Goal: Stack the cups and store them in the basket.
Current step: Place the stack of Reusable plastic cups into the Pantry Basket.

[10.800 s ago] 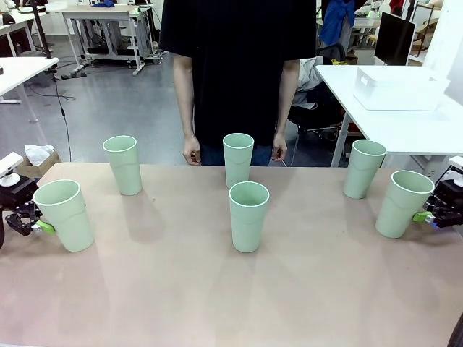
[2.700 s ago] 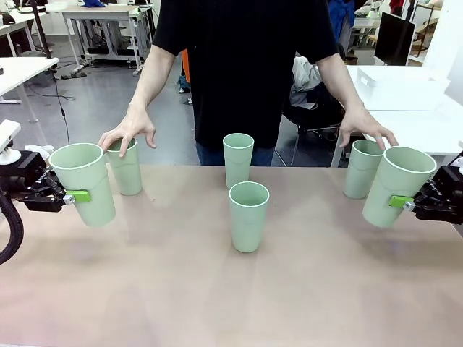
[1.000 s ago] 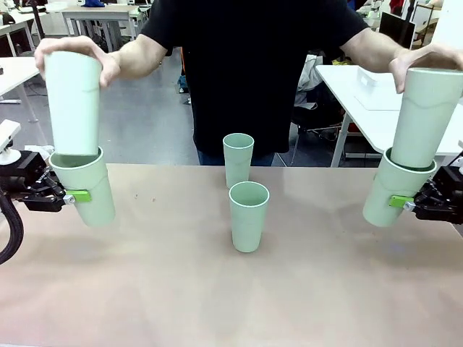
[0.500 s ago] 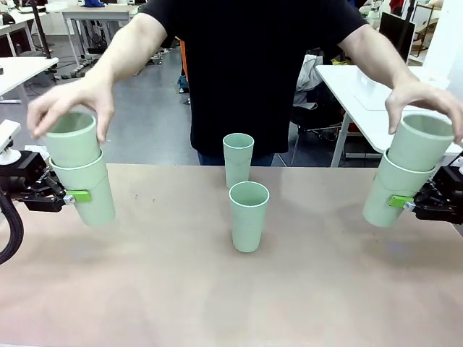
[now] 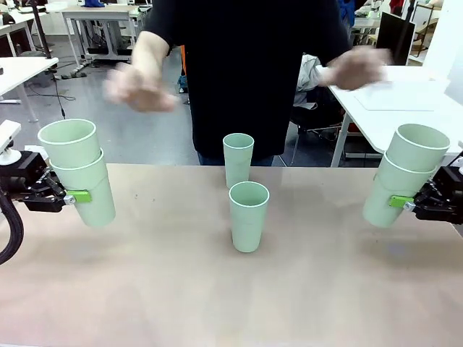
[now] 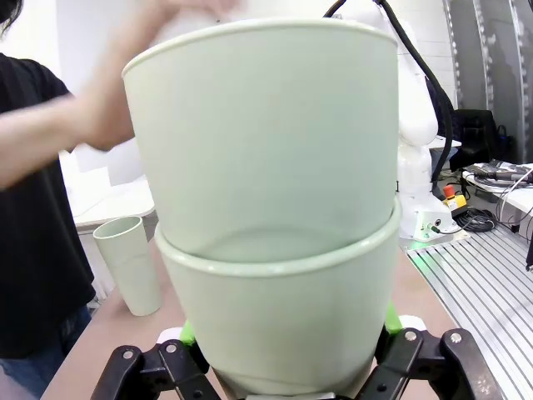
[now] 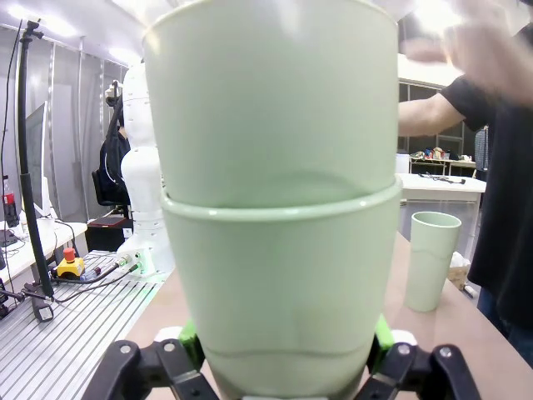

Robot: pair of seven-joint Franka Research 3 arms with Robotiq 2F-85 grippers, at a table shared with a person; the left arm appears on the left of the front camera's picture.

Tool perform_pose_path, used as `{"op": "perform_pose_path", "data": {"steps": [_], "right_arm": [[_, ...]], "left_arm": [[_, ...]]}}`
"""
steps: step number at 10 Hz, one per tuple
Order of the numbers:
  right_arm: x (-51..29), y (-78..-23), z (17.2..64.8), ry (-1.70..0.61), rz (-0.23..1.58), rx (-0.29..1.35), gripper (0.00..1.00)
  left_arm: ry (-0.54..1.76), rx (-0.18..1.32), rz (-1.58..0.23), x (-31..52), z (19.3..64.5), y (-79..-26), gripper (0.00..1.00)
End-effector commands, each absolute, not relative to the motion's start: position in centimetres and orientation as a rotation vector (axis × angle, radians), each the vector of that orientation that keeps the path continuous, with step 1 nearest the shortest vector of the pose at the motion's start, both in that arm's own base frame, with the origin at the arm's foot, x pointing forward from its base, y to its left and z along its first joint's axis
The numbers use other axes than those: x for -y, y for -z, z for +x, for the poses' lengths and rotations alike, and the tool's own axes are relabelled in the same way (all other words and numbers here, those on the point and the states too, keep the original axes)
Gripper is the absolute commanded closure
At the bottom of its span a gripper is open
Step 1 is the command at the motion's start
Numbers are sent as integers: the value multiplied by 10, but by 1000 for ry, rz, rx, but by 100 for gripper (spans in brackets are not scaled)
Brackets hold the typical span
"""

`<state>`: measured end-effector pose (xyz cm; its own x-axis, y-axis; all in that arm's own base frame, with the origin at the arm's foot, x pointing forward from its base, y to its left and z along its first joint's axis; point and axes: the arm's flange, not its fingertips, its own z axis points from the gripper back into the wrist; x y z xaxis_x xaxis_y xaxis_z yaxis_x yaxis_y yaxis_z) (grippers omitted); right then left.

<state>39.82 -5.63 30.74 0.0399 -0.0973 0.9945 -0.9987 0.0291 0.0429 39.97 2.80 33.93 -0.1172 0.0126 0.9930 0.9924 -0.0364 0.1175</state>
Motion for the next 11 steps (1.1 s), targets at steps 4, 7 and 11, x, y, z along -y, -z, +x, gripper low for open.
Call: {"op": "perform_pose_path", "data": {"steps": [4, 7, 11], "right_arm": [[57, -310, 400, -1122, 1275, 1266, 14], [57, -310, 400, -1122, 1275, 1266, 14], [57, -310, 400, -1122, 1275, 1266, 14]], "left_arm": [[1323, 1293, -1190, -29, 398, -343, 12], [1323, 1293, -1190, -29, 398, -343, 12], [1323, 1293, -1190, -29, 398, -343, 12]]}}
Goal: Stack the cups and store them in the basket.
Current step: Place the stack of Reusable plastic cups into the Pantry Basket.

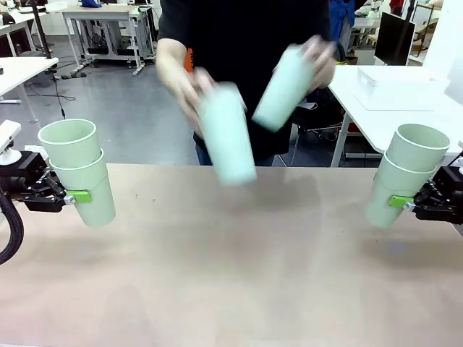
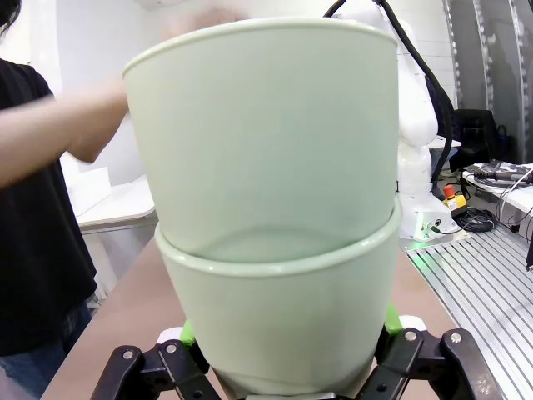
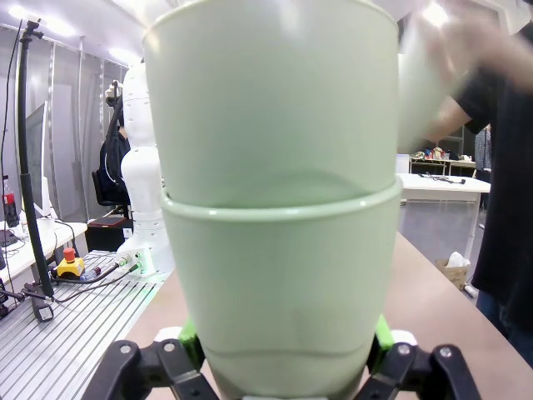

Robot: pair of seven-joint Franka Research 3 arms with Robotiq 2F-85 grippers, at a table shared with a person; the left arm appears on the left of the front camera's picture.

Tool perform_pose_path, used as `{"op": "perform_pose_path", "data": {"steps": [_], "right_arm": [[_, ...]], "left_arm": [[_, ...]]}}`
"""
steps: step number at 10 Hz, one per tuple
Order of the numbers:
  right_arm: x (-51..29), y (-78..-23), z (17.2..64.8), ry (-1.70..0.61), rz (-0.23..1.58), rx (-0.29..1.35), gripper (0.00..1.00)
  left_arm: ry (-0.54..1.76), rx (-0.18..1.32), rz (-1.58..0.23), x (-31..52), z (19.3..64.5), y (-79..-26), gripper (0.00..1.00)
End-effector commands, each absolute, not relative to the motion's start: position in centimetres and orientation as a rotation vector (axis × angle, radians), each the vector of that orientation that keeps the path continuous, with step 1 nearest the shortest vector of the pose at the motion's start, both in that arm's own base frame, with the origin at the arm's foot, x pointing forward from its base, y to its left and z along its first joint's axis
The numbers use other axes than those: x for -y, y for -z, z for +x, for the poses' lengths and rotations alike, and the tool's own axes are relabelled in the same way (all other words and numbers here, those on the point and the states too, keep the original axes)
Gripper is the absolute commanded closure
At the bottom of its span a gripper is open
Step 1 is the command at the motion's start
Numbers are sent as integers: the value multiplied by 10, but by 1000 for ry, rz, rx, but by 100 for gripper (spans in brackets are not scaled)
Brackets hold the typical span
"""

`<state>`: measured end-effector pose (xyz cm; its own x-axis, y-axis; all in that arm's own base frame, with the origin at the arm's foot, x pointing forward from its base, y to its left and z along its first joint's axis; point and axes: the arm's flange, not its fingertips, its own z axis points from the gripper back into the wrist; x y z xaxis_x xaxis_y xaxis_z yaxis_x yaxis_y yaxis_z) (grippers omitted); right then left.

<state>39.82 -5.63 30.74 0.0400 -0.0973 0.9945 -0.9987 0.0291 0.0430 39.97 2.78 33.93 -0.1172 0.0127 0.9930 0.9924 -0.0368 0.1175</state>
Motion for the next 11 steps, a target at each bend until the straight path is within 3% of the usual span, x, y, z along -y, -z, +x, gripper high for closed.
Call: {"op": "perform_pose_path", "data": {"steps": [1, 11], "right_arm": [[57, -310, 400, -1122, 1275, 1266, 14], [57, -310, 400, -1122, 1275, 1266, 14]], "left_arm": [[1323, 1293, -1190, -29, 398, -343, 12], [1323, 1293, -1190, -29, 398, -343, 12]]}}
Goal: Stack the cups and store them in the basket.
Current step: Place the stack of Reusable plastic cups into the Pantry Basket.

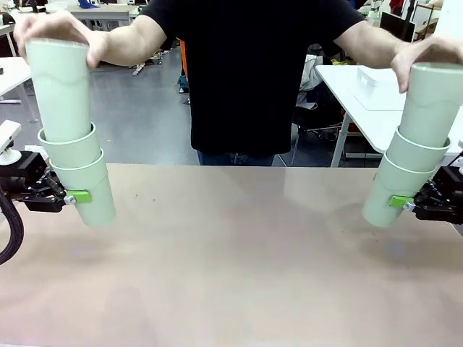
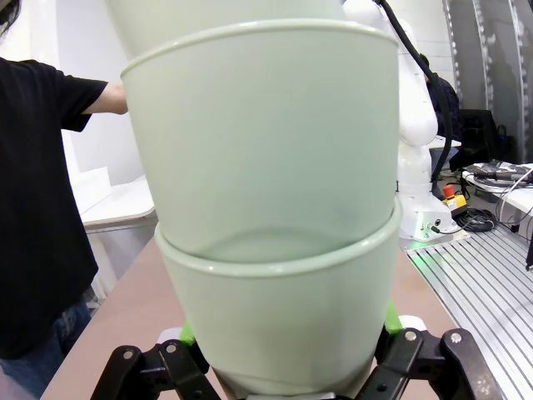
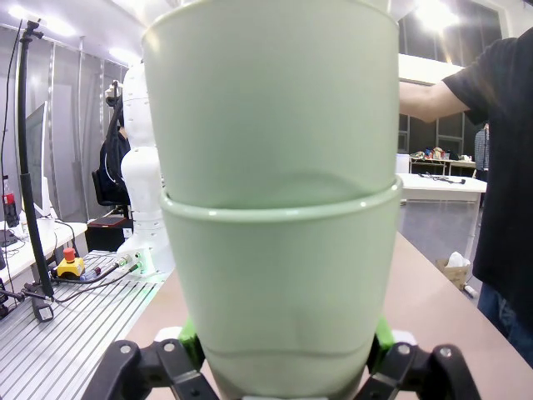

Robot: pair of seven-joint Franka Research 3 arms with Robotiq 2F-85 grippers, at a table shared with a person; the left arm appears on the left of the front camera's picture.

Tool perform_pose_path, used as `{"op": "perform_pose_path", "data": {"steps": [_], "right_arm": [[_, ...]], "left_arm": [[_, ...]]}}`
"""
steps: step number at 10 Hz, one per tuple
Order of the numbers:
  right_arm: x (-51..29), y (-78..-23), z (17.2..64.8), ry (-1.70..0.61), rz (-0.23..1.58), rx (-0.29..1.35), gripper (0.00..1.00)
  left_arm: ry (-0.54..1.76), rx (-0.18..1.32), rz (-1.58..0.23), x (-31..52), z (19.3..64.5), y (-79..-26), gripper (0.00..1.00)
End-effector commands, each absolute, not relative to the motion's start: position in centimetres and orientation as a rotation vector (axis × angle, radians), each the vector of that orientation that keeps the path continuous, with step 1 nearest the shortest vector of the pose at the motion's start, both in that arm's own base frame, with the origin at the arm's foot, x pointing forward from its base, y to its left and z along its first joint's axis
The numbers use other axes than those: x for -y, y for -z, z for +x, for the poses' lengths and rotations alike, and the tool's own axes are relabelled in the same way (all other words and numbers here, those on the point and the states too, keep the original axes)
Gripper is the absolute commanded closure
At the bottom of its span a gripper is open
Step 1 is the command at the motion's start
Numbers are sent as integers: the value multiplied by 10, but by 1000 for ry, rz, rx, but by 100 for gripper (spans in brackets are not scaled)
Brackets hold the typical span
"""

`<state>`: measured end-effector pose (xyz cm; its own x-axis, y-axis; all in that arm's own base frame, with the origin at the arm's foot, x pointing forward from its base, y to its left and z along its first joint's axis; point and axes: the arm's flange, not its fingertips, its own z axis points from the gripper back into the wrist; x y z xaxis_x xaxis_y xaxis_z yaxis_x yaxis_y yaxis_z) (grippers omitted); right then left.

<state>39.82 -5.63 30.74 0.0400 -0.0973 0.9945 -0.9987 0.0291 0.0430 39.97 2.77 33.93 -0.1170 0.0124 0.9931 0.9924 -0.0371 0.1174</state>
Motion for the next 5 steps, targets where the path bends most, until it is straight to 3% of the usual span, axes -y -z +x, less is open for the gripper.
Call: {"op": "perform_pose_path", "data": {"steps": [1, 5], "right_arm": [[57, -310, 400, -1122, 1275, 1266, 14], [57, -310, 400, -1122, 1275, 1266, 14]], "left_arm": [[1323, 1293, -1190, -29, 398, -343, 12], [1323, 1293, -1190, -29, 398, -343, 12]]}}
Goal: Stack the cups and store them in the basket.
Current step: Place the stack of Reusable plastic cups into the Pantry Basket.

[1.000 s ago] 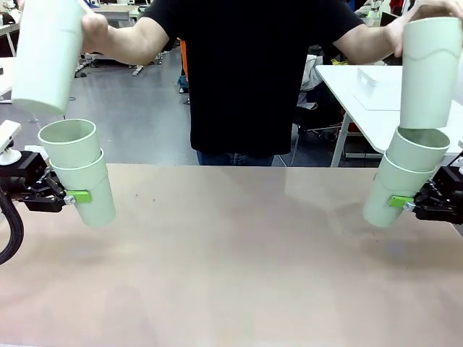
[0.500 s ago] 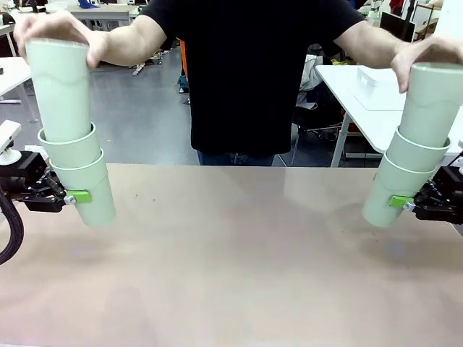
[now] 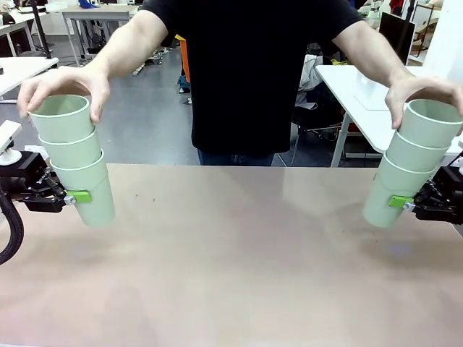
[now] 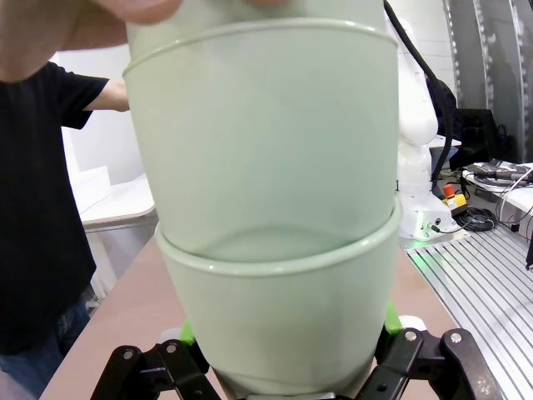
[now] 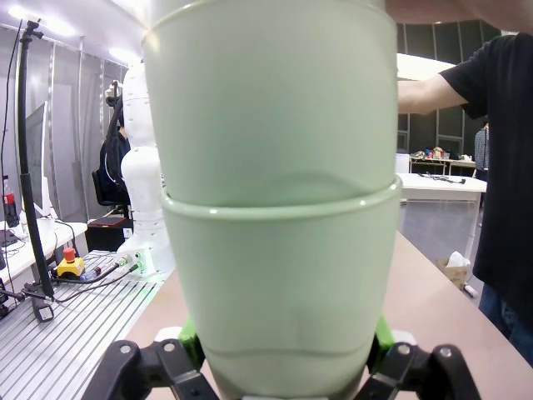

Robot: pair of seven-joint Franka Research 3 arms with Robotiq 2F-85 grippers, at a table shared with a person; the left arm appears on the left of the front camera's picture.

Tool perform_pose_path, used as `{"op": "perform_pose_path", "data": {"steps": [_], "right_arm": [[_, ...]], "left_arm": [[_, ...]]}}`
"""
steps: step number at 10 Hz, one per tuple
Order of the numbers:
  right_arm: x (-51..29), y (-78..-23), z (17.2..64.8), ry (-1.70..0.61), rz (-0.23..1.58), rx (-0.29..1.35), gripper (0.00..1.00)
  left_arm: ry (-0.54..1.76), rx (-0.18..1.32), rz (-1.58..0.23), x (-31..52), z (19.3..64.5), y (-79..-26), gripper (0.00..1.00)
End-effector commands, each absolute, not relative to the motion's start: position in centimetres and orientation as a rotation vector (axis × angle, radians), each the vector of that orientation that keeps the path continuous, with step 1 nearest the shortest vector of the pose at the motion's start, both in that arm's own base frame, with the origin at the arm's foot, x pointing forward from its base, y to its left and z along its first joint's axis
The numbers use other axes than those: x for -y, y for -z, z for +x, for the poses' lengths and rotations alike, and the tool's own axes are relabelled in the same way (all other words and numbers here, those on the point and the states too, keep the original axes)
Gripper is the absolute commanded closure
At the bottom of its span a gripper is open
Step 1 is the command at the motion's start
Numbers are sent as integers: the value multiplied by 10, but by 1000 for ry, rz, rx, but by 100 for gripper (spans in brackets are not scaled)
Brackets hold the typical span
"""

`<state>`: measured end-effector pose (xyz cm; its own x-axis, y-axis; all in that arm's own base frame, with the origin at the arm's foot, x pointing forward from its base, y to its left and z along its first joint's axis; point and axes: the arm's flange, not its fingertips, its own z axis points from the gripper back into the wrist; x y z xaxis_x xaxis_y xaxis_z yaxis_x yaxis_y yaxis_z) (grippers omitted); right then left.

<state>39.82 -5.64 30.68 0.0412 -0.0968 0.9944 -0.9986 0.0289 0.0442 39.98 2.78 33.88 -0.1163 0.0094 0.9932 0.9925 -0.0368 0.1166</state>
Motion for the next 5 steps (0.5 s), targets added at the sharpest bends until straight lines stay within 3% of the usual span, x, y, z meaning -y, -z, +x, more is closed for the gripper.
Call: {"op": "perform_pose_path", "data": {"steps": [1, 5], "right_arm": [[57, -310, 400, -1122, 1275, 1266, 14], [57, -310, 400, -1122, 1275, 1266, 14]], "left_arm": [[1323, 1293, -1190, -29, 398, -343, 12], [1323, 1293, -1190, -29, 398, -343, 12]]}}
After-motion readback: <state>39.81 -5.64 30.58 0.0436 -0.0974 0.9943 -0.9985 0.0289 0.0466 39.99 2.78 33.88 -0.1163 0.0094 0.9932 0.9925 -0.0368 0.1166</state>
